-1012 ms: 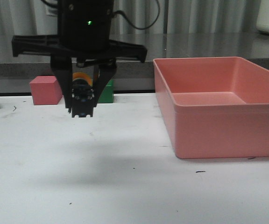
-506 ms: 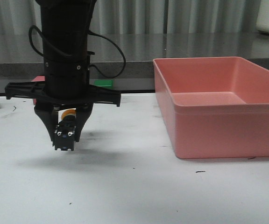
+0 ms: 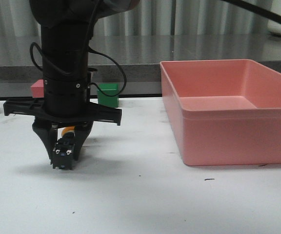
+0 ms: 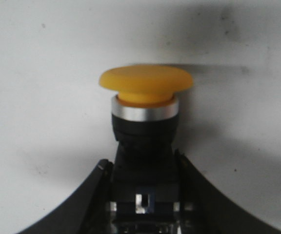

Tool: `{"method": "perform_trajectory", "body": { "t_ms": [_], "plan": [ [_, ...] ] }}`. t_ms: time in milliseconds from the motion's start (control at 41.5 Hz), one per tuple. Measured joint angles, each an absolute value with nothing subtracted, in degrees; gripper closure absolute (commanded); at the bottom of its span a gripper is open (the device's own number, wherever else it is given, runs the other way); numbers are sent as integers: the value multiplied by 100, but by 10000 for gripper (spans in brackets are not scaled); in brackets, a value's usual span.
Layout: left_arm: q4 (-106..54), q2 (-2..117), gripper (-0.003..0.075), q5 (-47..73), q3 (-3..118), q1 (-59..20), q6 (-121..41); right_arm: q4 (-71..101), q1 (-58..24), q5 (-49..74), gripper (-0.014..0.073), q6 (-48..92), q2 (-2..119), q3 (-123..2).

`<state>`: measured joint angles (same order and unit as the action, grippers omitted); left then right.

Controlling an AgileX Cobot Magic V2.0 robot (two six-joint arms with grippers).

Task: Place and stand button with both arms
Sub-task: 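Lower the button onto the table and open the right gripper, then raise the right gripper away from the button lying on its side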

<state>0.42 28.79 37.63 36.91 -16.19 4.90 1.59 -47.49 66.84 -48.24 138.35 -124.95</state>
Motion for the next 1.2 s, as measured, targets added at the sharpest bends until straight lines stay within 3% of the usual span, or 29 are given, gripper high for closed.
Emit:
{"method": "perform_trajectory", "body": {
  "t_ms": [241,458,530,1012,1205],
  "plan": [
    [42,2879,248,3771,3691,-1619,490,159,-4749,6746,370,-4824,13835,-12495],
    [42,2879,248,3771,3691,-1619,490,159,-4749,6831,150,-4824,13835,-12495],
    [42,2879,248,3771,3691,-1619,490,159,-4749,6843,122,-4824,13835,-12495],
    [42,2879,248,3814,3691,-1619,490,0,-4749,7021,125,-4779,13751,-12982],
    [42,2879,248,3814,3691,-1619,486,-214,-4749,7056,125,-4106,13322,-13094]
  ]
}}
